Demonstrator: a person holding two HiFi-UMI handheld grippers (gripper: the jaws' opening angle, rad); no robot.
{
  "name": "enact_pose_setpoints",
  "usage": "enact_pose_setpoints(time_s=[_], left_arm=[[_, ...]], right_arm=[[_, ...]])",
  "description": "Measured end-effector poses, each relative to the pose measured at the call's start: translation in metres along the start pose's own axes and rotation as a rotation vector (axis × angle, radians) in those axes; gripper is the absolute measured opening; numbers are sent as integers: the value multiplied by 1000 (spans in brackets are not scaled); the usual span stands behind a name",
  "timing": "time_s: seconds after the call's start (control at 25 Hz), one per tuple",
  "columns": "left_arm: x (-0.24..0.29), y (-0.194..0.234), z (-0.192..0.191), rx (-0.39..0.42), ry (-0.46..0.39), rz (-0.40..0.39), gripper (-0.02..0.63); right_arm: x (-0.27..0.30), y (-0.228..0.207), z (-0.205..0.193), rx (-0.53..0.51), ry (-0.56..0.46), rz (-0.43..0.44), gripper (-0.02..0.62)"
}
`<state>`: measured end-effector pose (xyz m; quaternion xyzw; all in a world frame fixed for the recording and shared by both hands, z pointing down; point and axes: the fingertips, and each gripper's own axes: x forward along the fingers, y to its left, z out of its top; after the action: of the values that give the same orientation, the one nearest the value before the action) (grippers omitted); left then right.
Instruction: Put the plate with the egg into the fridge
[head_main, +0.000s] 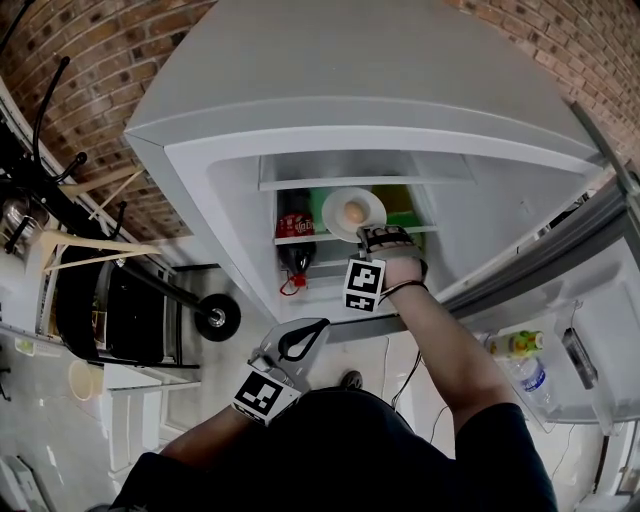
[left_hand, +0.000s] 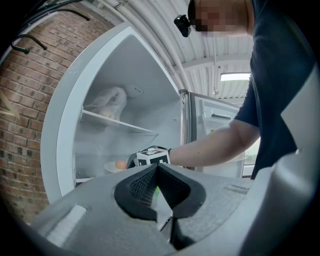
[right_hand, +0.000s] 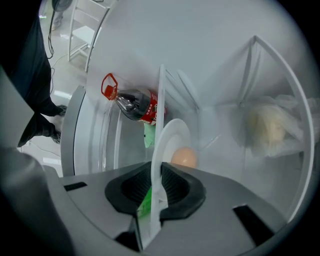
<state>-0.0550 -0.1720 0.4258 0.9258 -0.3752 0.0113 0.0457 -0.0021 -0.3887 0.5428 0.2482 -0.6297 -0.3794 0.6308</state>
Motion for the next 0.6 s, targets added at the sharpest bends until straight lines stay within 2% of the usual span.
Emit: enact_pose_setpoints(time_s=[0.08,0.24,0.6], left_arm=[[0,0,-2,7,0,-2,5],[0,-1,-2,18,-2,-4,5],[-1,-1,-2,7,-1,8,5]], right_arm=[[2,1,0,2,0,13,69],[6,5,0,0,5,44,124],[9,5,1,6,0,49,150]])
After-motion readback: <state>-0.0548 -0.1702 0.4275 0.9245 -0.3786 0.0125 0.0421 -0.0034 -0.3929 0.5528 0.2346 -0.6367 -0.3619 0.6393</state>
